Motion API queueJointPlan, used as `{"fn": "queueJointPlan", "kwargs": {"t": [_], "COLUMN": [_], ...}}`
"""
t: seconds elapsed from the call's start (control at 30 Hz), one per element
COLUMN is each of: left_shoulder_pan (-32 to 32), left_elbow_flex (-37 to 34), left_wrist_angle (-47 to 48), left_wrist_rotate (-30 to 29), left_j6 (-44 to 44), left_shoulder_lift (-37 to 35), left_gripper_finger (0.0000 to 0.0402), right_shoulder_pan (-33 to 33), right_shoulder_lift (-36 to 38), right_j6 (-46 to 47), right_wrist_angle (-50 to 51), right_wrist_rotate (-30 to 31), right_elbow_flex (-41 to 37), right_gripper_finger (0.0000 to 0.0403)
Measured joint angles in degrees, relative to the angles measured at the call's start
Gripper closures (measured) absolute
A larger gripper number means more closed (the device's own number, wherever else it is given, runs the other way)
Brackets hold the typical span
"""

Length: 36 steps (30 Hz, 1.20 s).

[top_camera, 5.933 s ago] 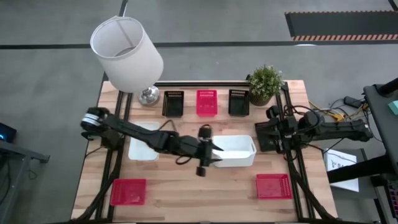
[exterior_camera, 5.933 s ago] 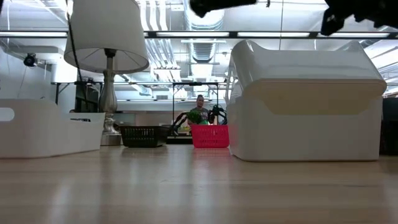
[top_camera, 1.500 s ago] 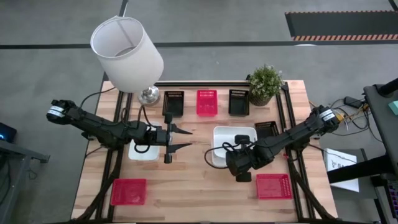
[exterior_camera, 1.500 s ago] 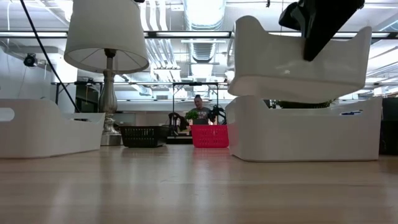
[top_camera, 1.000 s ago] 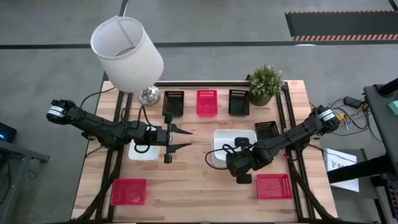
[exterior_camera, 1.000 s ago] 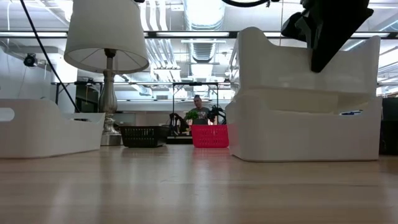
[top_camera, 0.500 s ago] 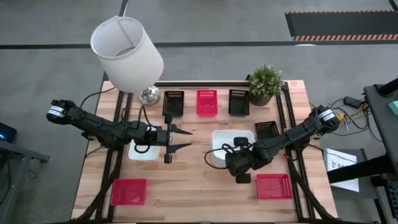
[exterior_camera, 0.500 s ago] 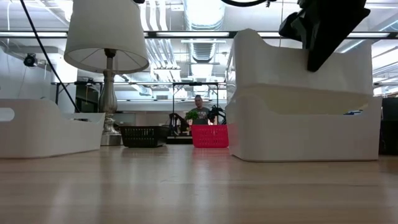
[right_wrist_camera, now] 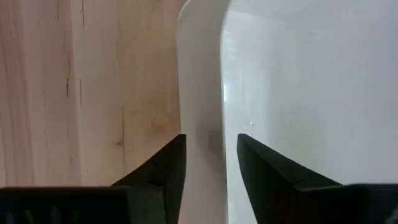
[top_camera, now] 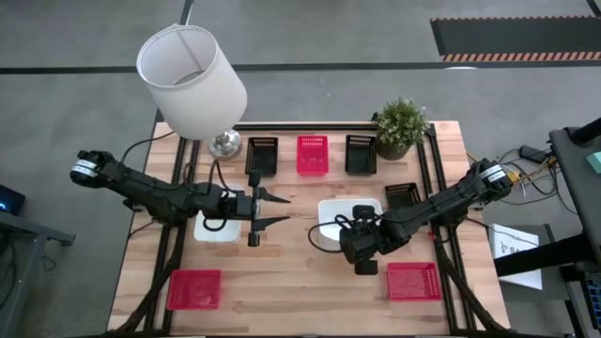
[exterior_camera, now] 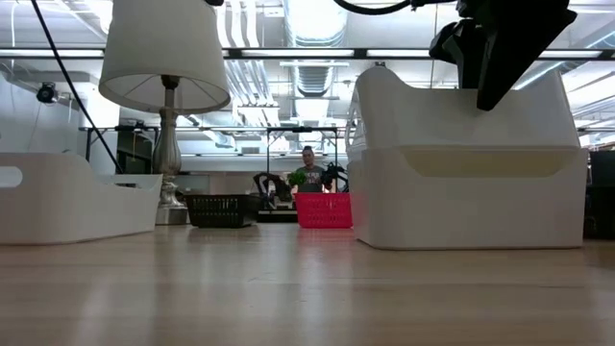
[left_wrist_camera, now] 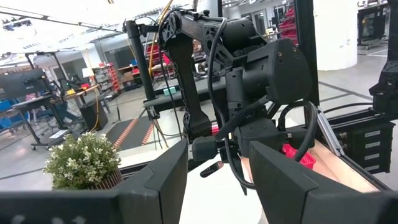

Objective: Stack baskets by color
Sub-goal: Stack the center white bin into the right white bin

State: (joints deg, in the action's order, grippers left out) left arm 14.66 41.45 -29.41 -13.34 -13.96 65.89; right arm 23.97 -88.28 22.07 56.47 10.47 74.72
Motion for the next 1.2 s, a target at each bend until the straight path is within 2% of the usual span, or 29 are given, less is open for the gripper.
{"fn": "queueJointPlan", "kwargs": {"t": [0.5, 0.67, 0.87, 1.2], "left_shoulder_pan": [-0.02, -0.02, -0.02, -0.02], "left_elbow_flex": [-0.26, -0.38, -0.57, -0.57], "left_wrist_angle": [-0.07, -0.06, -0.07, -0.11], "left_wrist_rotate": [-0.28, -0.42, -0.44, -0.44], "left_j6": [0.0, 0.0, 0.0, -0.02], "left_shoulder_lift": [0.0, 0.0, 0.0, 0.0], "left_gripper_finger": [0.0246, 0.0246, 0.0246, 0.0246], "right_shoulder_pan": [0.0, -0.01, -0.41, -0.76], "right_shoulder_lift": [3.22, 3.95, 3.39, 0.3], "right_j6": [-0.25, -2.04, -3.0, -3.19], "right_wrist_angle": [0.38, 0.45, 0.53, -1.86], "right_wrist_rotate": [-1.45, -1.41, -0.02, -0.38], "right_elbow_flex": [2.69, 3.45, 1.99, -1.95], "right_gripper_finger": [0.0256, 0.0294, 0.0383, 0.0394]}}
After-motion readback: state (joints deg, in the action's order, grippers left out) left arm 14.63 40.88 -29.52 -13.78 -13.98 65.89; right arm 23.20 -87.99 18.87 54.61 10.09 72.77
